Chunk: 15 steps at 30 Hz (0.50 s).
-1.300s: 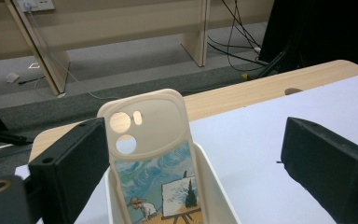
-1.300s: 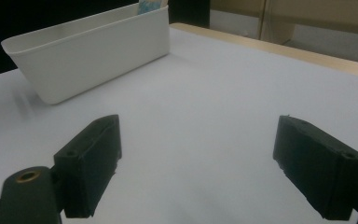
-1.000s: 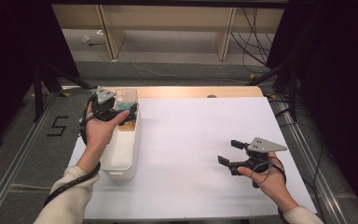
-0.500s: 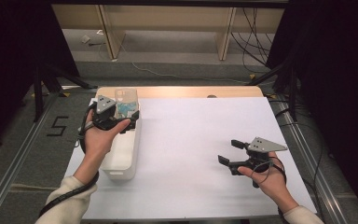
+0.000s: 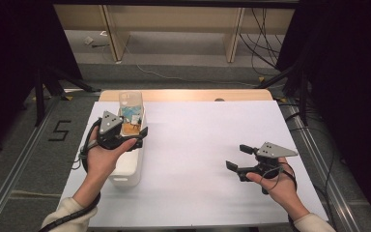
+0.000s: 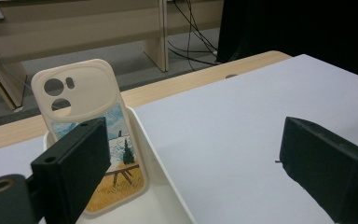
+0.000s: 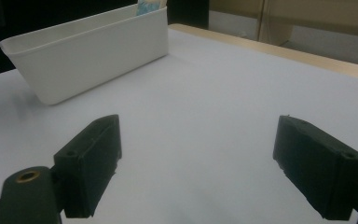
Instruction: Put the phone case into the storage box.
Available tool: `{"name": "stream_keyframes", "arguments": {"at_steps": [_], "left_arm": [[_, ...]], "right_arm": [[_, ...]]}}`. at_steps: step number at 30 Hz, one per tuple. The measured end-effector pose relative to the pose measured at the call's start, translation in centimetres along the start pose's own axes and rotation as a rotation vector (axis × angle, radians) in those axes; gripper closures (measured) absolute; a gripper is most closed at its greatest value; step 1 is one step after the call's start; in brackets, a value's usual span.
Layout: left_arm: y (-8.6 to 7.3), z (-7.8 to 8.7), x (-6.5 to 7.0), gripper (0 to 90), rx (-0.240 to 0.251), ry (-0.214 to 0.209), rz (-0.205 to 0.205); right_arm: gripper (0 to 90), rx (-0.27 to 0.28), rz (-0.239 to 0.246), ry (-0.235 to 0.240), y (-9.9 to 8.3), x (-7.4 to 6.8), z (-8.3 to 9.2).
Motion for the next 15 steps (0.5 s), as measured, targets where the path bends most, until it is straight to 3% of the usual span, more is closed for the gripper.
{"name": "stream_keyframes", "arguments": {"at_steps": [15], "left_arm": [[-1.6,1.2,1.3,8.0,0.001,-0.026,-0.011]], "right_arm": [[16.4,0.002,0.002,0.002,0.0,0.0,0.0]]}}
Point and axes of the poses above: each handheld gripper's, and its own axes: z roughly backward along the jaws, y roughly out of its top, x roughly to its right, the point moved 1 cm from there along -z, roughly forward along the jaws, and after that the axes turned 5 degrees about -y, right-handed, at the moved point
